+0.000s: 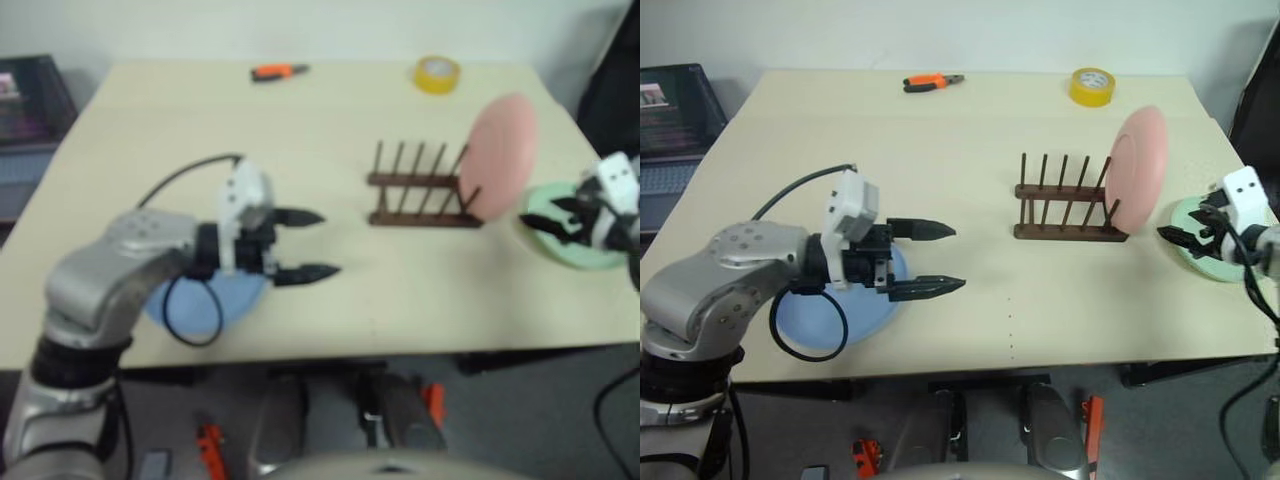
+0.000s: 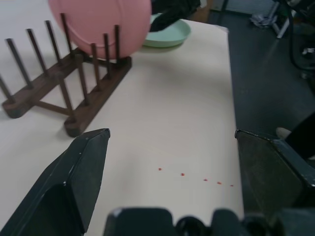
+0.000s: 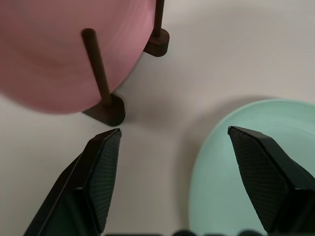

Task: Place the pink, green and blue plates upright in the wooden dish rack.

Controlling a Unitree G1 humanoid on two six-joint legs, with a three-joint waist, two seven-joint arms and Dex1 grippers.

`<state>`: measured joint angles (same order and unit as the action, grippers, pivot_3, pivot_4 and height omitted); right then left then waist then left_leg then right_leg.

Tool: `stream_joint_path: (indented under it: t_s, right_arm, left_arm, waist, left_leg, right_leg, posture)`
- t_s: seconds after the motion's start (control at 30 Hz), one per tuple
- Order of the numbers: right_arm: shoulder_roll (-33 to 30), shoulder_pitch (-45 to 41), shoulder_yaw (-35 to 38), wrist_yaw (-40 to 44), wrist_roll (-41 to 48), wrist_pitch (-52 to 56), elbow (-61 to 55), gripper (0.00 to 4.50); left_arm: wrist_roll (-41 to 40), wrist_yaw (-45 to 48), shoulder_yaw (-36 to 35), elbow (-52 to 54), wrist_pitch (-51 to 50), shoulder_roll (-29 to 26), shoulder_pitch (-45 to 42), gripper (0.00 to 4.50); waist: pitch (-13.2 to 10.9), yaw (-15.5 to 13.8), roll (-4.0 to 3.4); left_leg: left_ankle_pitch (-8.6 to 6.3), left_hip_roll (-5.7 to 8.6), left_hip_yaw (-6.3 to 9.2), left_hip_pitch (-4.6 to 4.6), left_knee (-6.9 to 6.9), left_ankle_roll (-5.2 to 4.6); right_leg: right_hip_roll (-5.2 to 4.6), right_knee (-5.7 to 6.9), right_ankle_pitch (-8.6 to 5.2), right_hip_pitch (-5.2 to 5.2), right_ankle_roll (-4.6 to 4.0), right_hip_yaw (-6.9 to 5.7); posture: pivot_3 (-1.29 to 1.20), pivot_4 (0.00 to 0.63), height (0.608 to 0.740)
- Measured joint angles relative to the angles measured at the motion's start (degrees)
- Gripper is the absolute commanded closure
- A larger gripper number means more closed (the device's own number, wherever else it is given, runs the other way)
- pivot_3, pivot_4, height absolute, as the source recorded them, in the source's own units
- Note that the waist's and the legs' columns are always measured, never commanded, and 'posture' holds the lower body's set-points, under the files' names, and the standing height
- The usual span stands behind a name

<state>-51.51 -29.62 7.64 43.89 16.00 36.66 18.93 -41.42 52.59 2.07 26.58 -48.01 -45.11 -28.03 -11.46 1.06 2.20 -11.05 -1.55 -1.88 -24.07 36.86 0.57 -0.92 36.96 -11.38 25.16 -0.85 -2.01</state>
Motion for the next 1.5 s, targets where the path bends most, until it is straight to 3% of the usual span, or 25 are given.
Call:
stream_joint_path:
  t_s: [0.3,0.67,0.77,1.07,1.3,1.5]
  right_arm:
    - [5.3,-5.7,-2.1,-7.7,-6.1,-2.4,9.1,0.73]
    - [7.3,-7.1,-2.1,-11.8,-8.4,0.7,14.2,0.73]
    - [8.2,-7.1,-2.1,-12.7,-8.4,1.4,14.5,1.31]
    - [9.2,-8.8,-2.0,-15.8,-9.1,1.4,15.1,4.44]
    - [8.0,-9.4,-2.2,-16.3,-11.0,2.1,13.1,4.49]
    - [4.3,-9.5,0.2,-15.2,-9.5,9.3,4.0,4.49]
  left_arm:
    - [0.4,-2.2,0.0,0.1,-0.2,0.3,-0.4,0.00]
    - [0.4,-3.4,-0.2,0.9,-0.5,0.0,0.3,0.00]
    - [0.3,-3.5,-0.3,0.9,-0.6,-0.1,0.3,0.00]
    - [0.1,-4.4,-0.3,0.9,-1.2,-0.2,0.3,0.00]
    - [0.1,-4.3,-0.3,0.9,-1.3,-0.3,0.3,0.00]
    - [0.1,-3.0,-0.3,0.1,-0.3,-0.3,-0.7,0.00]
  waist:
    - [0.0,-0.1,0.00]
    - [0.0,0.0,0.00]
    - [0.0,0.0,0.00]
    - [0.0,0.1,0.00]
    - [0.0,0.3,0.01]
    - [0.0,0.3,0.00]
  left_leg:
    - [0.00,0.01,0.00,-0.24,0.07,-0.01]
    - [0.01,0.00,0.00,-0.22,0.08,-0.01]
    - [0.01,0.00,0.01,-0.21,0.08,-0.01]
    - [0.01,0.00,0.01,-0.17,0.10,-0.02]
    - [0.01,0.00,0.01,-0.11,0.09,-0.02]
    - [0.01,0.00,0.01,-0.17,0.06,-0.02]
  right_leg:
    - [-0.05,-0.07,0.18,0.07,0.30,-0.05]
    - [-0.03,-0.03,0.20,0.07,0.34,-0.03]
    - [-0.02,-0.02,0.20,0.06,0.34,-0.03]
    - [-0.02,-0.03,0.20,0.03,0.33,0.01]
    - [-0.03,-0.02,0.18,-0.01,0.30,0.04]
    - [-0.03,-0.03,0.22,0.05,0.35,0.01]
  posture:
    - [0.00,0.150,0.740]
    - [0.00,0.150,0.740]
    - [0.00,0.150,0.740]
    - [0.00,0.150,0.740]
    - [0.00,0.150,0.740]
    - [0.00,0.150,0.740]
